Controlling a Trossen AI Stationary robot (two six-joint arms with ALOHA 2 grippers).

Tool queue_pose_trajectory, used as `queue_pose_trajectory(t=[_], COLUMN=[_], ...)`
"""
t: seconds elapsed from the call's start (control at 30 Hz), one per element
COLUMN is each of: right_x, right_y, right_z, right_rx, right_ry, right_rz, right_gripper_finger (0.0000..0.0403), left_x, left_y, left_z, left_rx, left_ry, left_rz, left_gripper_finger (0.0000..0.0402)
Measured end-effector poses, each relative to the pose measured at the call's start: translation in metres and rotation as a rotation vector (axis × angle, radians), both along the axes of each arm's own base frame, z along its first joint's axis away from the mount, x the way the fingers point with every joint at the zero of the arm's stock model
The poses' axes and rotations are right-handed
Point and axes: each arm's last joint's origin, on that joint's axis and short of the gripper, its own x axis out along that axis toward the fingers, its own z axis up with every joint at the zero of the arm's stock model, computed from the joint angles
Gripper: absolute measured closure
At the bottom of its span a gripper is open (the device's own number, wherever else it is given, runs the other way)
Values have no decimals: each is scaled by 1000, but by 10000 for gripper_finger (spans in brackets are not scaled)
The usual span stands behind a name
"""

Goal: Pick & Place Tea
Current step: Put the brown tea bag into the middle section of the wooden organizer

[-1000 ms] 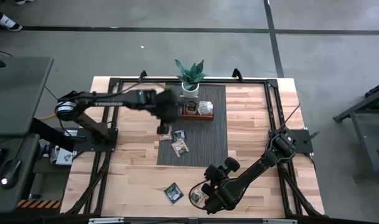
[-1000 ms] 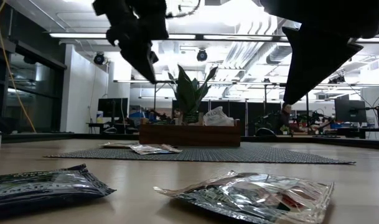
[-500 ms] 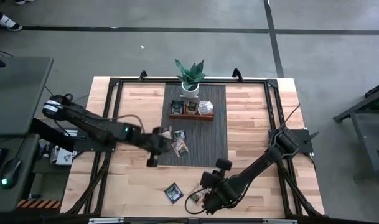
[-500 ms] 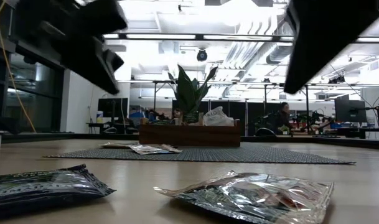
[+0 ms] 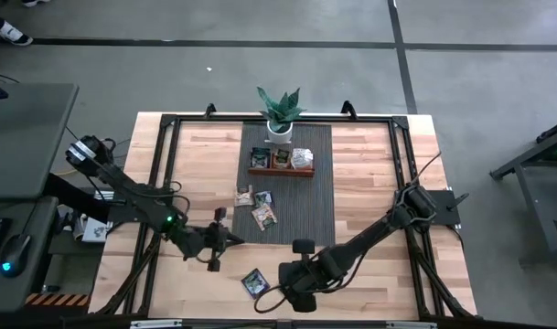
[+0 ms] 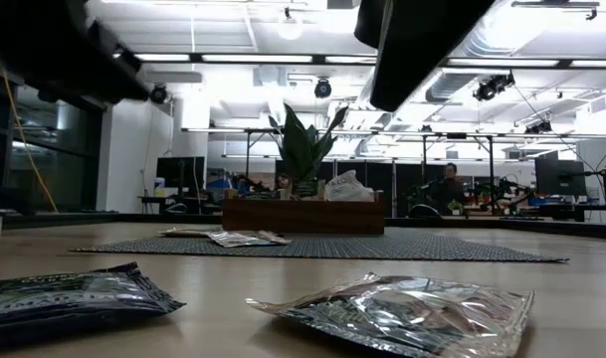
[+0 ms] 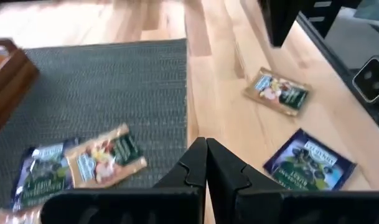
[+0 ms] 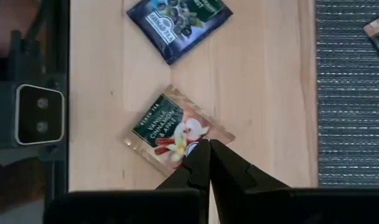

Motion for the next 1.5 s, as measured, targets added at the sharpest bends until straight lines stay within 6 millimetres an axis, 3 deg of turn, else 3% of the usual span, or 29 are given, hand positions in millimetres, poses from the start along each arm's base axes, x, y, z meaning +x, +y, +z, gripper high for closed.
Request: queue_pose_trajectory(t=[0.13,0.37,0.6,0.83,1.2,1.5], right_x=[1,4,5,10,16,31], right_y=[1,6,7,11,9,6], right_z=[-5,-36,-38,-57,-62,-94], right_rx=[12,34,55,65,39,62], right_ry=[25,129,129,144,88,69], right_rz=[7,10,-22,-13,-70,-220], right_gripper_finger=[401,402,402,403,403,403], left_x=[-16,-32,-32,-32,-32,-32], left_y=[-4,-5,-4,-4,-4,-5], left_z=[-16,-29,-30,-30,-29,-28], left_rx=[-31,-88,-86,-78,-83,-93], left_ry=[-30,-105,-104,-108,-111,-120], left_rz=[27,49,52,61,64,65], left_gripper_finger=[401,401,401,401,401,401])
